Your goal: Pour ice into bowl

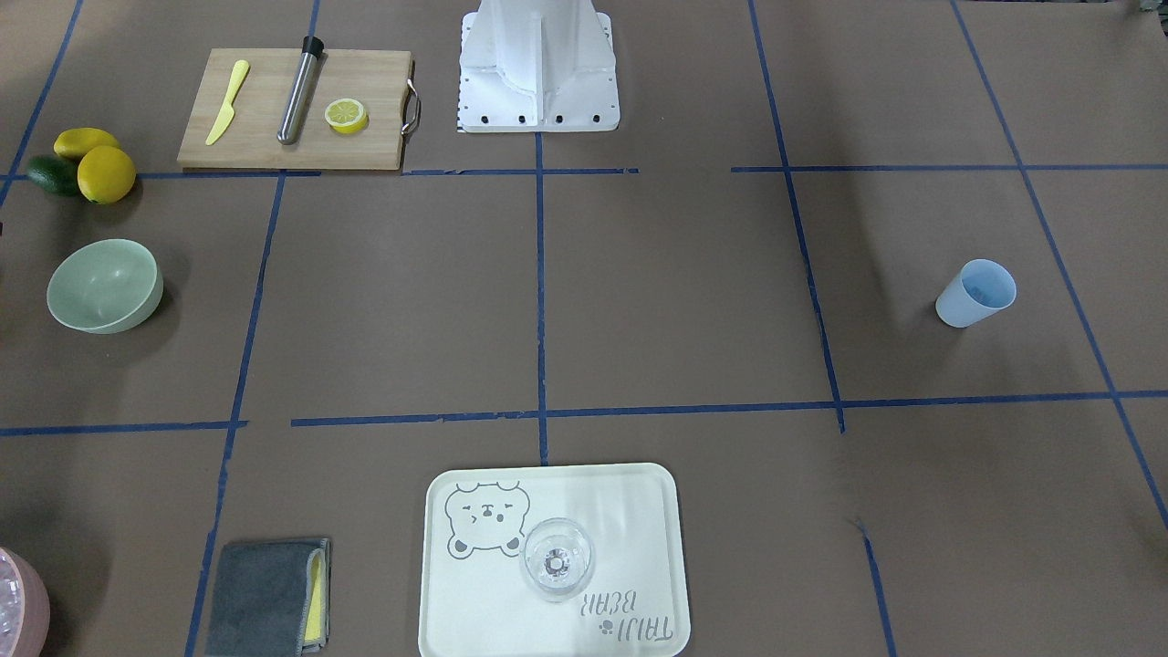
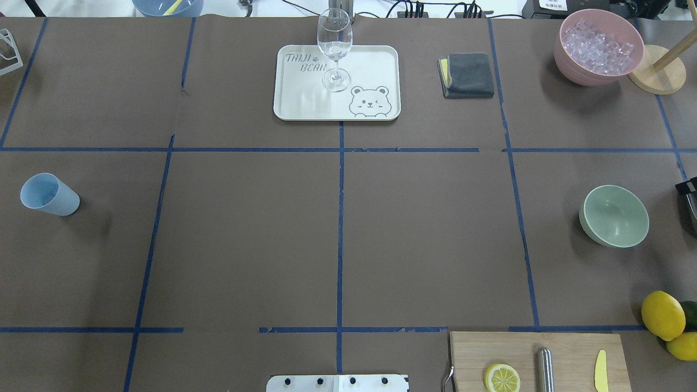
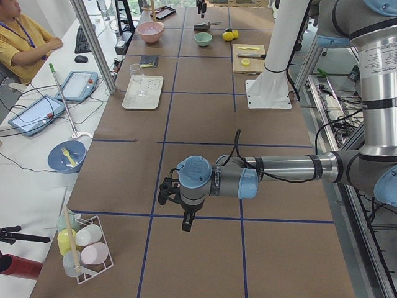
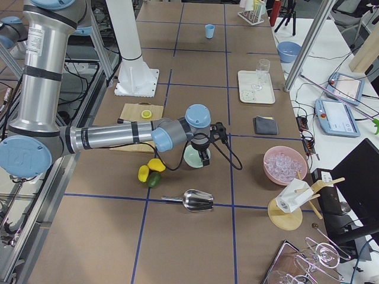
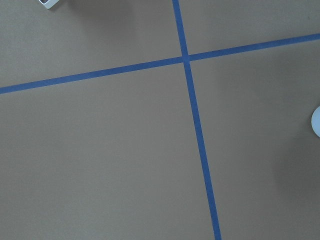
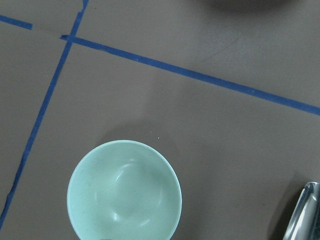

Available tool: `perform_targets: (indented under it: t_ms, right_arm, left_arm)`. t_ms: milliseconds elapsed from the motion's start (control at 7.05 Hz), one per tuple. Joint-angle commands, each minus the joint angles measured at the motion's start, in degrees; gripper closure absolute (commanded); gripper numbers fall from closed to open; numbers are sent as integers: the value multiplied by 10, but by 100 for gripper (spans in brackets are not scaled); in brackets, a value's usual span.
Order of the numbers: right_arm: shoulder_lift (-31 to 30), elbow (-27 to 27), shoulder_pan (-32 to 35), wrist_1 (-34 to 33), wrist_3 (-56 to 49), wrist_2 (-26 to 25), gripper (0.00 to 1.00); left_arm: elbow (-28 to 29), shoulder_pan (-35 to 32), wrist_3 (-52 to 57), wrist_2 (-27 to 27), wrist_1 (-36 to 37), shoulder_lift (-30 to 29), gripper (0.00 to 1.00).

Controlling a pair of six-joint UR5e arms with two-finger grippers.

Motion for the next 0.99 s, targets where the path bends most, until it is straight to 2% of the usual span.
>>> perform_targets:
  t_ms: [0,142,284,567,709,851]
  right_arm:
    - [5,-82,-63,164,117,-34,1]
    - [8,-115,-96,216,160,-60,1]
    - [7,-140,-104,239,159,-67,1]
    - [11,-158,-125,243,157,-70,2]
    - [23,-158,-127,241,158,-67,38]
    - [25,-157,-128,241,152,-69,99]
  left_arm:
    - [0,1,0,0,0,-1,0]
    - [0,1,1,0,-1,-1,0]
    - [0,1,1,0,-1,-1,0]
    - [0,1,1,0,0,-1,0]
    - [0,1,1,-1,-1,-1,0]
    - [0,1,1,0,-1,-1,0]
